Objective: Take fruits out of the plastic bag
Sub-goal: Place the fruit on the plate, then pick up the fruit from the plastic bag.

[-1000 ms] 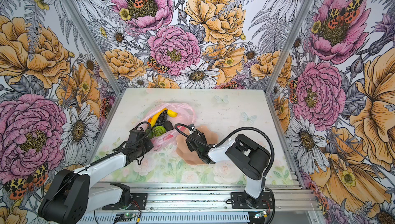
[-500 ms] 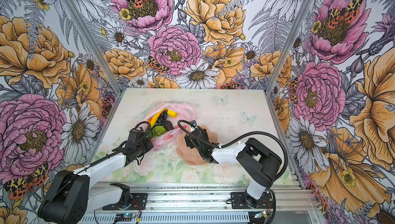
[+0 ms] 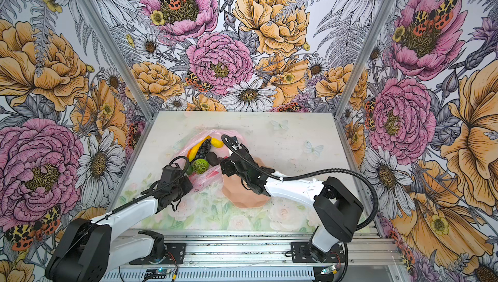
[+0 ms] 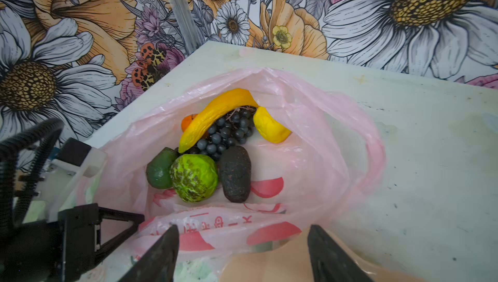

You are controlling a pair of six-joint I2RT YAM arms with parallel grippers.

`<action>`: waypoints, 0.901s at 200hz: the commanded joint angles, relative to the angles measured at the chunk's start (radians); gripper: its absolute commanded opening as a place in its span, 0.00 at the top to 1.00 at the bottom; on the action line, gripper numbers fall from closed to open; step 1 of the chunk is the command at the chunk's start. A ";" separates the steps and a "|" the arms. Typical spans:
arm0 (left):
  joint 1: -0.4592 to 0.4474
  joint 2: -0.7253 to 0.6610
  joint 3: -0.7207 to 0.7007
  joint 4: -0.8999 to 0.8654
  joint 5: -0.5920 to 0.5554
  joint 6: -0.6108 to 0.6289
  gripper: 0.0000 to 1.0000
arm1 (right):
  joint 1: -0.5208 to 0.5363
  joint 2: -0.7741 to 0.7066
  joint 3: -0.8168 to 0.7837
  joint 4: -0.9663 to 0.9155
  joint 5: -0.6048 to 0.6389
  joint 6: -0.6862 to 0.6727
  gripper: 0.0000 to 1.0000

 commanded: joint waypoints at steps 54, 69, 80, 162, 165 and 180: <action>0.009 -0.037 -0.060 0.042 0.012 -0.062 1.00 | 0.058 0.304 0.314 -0.150 -0.159 0.211 0.26; 0.010 -0.046 -0.071 0.040 0.008 -0.072 1.00 | 0.058 0.355 0.355 -0.158 -0.183 0.242 0.26; 0.010 -0.051 -0.076 0.042 0.006 -0.074 1.00 | 0.059 0.394 0.391 -0.162 -0.208 0.247 0.26; 0.012 -0.059 -0.085 0.056 0.011 -0.063 1.00 | 0.048 0.547 0.509 -0.194 -0.143 0.256 0.27; 0.012 -0.060 -0.084 0.056 0.012 -0.062 1.00 | 0.045 0.552 0.513 -0.196 -0.142 0.255 0.27; 0.013 -0.062 -0.084 0.057 0.011 -0.060 1.00 | 0.035 0.579 0.533 -0.202 -0.142 0.253 0.27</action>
